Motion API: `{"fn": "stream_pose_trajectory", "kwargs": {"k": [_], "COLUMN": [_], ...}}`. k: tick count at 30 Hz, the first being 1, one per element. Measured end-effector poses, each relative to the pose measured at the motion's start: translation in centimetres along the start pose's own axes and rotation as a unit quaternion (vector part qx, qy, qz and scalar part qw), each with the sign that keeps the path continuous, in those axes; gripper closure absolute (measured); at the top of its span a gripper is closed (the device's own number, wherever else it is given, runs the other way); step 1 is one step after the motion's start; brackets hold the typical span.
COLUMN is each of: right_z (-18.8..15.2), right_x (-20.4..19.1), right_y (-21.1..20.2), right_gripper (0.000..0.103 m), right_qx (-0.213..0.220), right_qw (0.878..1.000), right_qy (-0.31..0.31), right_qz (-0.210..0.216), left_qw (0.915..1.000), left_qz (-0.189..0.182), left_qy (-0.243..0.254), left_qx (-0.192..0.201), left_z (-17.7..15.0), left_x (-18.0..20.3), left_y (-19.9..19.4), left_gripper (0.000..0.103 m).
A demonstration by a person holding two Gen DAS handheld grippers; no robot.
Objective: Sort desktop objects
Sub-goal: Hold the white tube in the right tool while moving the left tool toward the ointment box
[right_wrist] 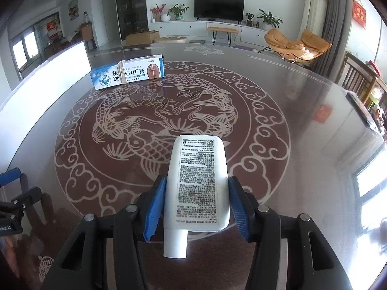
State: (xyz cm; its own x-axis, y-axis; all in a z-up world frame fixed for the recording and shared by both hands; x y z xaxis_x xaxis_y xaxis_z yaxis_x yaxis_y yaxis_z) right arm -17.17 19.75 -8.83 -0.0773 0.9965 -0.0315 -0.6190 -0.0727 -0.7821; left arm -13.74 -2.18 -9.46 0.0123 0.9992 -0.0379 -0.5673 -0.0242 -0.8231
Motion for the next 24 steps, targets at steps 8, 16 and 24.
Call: {"fn": "stream_pose_trajectory", "kwargs": {"k": [8,16,24], "right_z": [-1.8,-2.1,-2.2], "right_x": [1.7,1.6,1.4], "right_y": [-1.3,-1.0,-1.2], "right_gripper": [0.023,0.012,0.011], "right_qx": [-0.009,-0.015,-0.013], "right_qw": [1.0,1.0,1.0], "right_qy": [0.019,0.013,0.009], "right_qz": [-0.009,-0.008,-0.015], "left_qw": [1.0,1.0,0.9998], "left_qz": [0.0,-0.002,-0.011], "left_qy": [0.0,0.003,0.018], "left_qx": [0.0,0.001,-0.001], "left_z": [0.0,-0.4,1.3], "left_x": [0.0,0.2,0.6], "left_y": [0.0,-0.3,0.7], "left_gripper": [0.0,0.0,0.0]}}
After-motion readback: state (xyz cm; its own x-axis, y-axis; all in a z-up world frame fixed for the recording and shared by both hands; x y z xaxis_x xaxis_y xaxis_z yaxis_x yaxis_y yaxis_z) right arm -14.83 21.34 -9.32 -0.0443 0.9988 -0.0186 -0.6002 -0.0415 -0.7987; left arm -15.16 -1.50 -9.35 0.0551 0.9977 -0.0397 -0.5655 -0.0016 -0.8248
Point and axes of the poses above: each gripper's, at about its wrist camera, not at the fingertips, and y roughly the way its jaws point, x to its right, z to its top, the point moved 6 cm from there along y, roughly the way its jaws point, and after that the axes turned 4 degrees about y, right-handed, at the moved point
